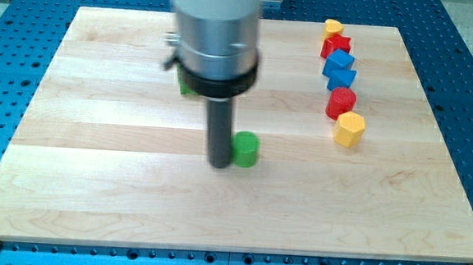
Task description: Push the hexagon and green circle to the bottom of the red circle
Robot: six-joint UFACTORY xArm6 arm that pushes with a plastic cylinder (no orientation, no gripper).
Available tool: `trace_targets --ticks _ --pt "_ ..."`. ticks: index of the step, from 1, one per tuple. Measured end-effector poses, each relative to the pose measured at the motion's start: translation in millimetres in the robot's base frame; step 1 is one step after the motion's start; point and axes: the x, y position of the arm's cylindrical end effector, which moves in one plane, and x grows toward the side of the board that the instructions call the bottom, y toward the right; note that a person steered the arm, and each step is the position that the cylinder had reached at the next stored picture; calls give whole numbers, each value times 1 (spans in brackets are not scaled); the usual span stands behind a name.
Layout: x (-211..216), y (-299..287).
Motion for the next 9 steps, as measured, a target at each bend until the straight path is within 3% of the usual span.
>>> trace_targets --ticks 2,3,5,6,7,9 --pt "-19 5" --pt "-9 75" --pt "29 72" --pt "1 46" --pt "-15 65" --pt "-4 109"
